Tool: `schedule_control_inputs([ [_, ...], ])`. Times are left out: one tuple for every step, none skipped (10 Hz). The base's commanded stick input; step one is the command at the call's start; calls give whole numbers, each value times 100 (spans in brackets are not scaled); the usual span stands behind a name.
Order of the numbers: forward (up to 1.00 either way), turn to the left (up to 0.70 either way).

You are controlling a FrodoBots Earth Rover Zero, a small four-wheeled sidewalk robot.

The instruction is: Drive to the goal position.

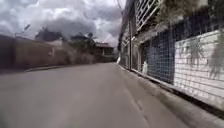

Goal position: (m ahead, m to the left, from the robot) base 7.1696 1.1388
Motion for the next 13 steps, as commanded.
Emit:
schedule_control_inputs([
  [100,-3],
  [100,-3],
  [100,-3],
  [100,-3],
  [100,-3],
  [100,-3],
  [100,-3],
  [100,-3],
  [100,-3],
  [100,-3],
  [100,-3],
  [100,-3],
  [100,-2],
])
